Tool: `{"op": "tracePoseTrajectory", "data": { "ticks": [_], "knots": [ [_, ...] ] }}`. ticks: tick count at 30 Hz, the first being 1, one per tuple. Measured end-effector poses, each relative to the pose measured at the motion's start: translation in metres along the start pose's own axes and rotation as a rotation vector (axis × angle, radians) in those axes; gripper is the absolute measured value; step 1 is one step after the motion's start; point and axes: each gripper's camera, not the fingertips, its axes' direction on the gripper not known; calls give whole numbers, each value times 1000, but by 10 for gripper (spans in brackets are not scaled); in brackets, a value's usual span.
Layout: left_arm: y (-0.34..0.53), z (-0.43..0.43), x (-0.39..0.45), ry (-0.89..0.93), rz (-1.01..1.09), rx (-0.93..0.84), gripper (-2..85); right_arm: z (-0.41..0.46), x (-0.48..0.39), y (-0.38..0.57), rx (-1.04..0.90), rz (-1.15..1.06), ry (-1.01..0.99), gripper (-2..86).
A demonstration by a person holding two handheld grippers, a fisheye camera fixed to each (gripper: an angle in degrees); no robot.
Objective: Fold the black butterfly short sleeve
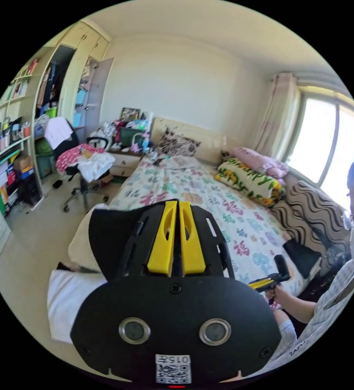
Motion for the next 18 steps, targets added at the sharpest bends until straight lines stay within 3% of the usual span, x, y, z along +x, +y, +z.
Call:
{"op": "tracePoseTrajectory", "data": {
  "ticks": [4, 9, 15, 18],
  "knots": [
    [-16, -40, 6, 206, 19, 79, -8, -5, -59, -2, 48, -20, 33, 79],
    [-20, -60, 22, 422, -7, 41, -7, -56, -161, -56, 49, -134, 305, 88],
    [-13, -67, 70, 514, 3, -5, -6, -133, -262, -96, 66, 35, 435, 102],
    [-11, -62, 91, 491, -10, -75, -6, -174, -319, -74, 240, 25, 413, 99]
  ]
}}
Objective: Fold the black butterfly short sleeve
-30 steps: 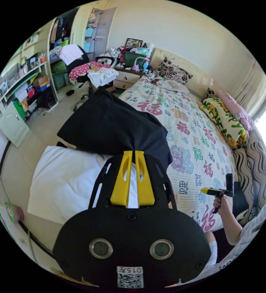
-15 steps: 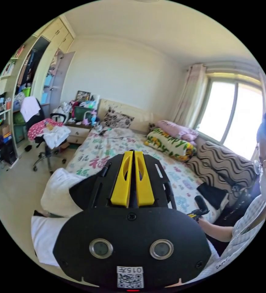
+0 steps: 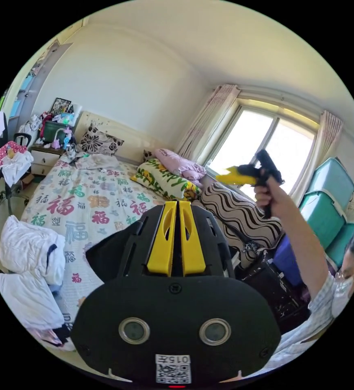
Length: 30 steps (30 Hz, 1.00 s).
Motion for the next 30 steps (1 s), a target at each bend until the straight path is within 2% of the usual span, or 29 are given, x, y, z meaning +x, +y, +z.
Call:
{"op": "tracePoseTrajectory", "data": {
  "ticks": [2, 6, 9, 13, 15, 18, 21, 23, 27, 28, 30],
  "knots": [
    [-1, 8, 6, -1, -32, -39, -6, -44, -26, 17, 112, -77, -32, 89],
    [-14, 25, 22, -4, 35, -91, -6, -85, -40, 43, 188, -148, 76, 87],
    [-26, 35, 26, 69, 103, -73, -6, -95, -19, 69, 199, -173, 123, 89],
    [-43, 53, 16, 216, 129, -38, -6, -67, 27, 120, 96, -211, 201, 99],
    [-51, 64, 6, 282, 108, -24, -6, -48, 47, 149, 72, -226, 163, 103],
    [-64, 84, -13, 415, 77, -3, -6, -24, 82, 209, 130, -227, 75, 107],
    [-79, 103, -31, 525, 89, -11, -6, 6, 131, 265, 213, -90, 97, 116],
    [-88, 114, -44, 562, 103, -14, -6, 48, 172, 285, 201, 53, -2, 140],
    [-113, 143, -94, 631, 56, -19, -6, 108, 212, 275, 264, 166, -200, 144],
    [-121, 151, -111, 636, 22, -21, -6, 124, 222, 264, 294, 183, -283, 127],
    [-133, 158, -138, 622, -8, -6, -5, 137, 232, 247, 377, 144, -464, 24]
  ]
}}
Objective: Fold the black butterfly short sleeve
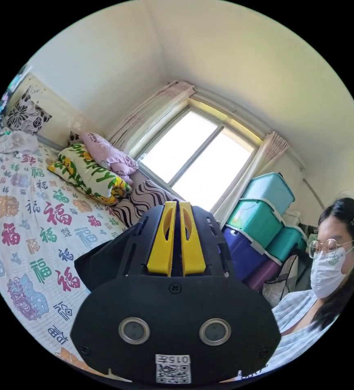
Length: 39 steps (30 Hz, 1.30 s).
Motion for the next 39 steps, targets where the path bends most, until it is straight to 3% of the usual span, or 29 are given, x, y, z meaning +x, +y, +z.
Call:
{"op": "tracePoseTrajectory", "data": {
  "ticks": [5, 7, 10, 12, 15, 22, 27, 31, 33, 35, 39],
  "knots": [
    [-27, -45, -73, -214, -59, 43, -3, -2, -17, -37, 79, -114, -139, -3],
    [-32, -63, -114, -366, -96, -16, -1, -12, -32, -50, 86, -161, -148, -4],
    [-25, -63, -163, -455, -144, -171, 10, -12, -55, -79, 22, -219, -79, -5],
    [-16, -55, -186, -438, -158, -250, 32, 2, -62, -95, -43, -219, -32, -5],
    [4, -47, -201, -363, -122, -284, 135, 27, -66, -111, -68, -188, -19, -6],
    [34, -36, -181, -236, 38, -217, 164, 78, -79, -107, -151, -187, 111, -6],
    [21, -32, -178, -340, 120, -187, 185, 82, -93, -93, -117, -186, 106, -6],
    [1, -27, -171, -198, 142, -206, 179, 88, -112, -70, -42, -190, 248, -5],
    [0, -23, -165, -150, 154, -182, 176, 100, -111, -58, -22, -185, 221, -5],
    [3, -24, -170, -128, 130, -118, 173, 125, -102, -37, -65, -178, 181, -5],
    [37, -59, -236, -40, -201, 26, 87, 153, -68, 12, -89, -97, 191, -5]
  ]
}}
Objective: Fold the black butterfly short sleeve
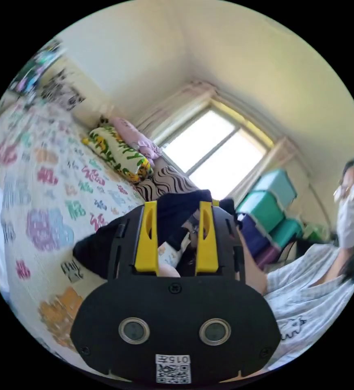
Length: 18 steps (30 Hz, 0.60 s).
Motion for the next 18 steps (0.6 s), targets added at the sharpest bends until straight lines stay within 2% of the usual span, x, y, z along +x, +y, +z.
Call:
{"op": "tracePoseTrajectory", "data": {
  "ticks": [1, 4, 7, 11, 15, 18],
  "knots": [
    [15, -14, -24, 14, -127, 48, 40, 14, 11, 17, -32, 33, -15, -5],
    [56, -36, -54, -20, -279, 88, 48, 50, 29, 56, -145, 105, -50, -3],
    [94, -44, -63, -202, -385, 32, 90, 91, 15, 86, -414, -16, 124, 1],
    [131, -39, -80, -295, -499, 6, 111, 127, -9, 119, -728, -212, 263, 25],
    [153, 14, -92, -288, -520, -197, 162, 111, -7, 118, -731, -233, 280, 52],
    [172, 56, -94, -223, -529, -263, 172, 97, 13, 110, -707, -223, 422, 86]
  ]
}}
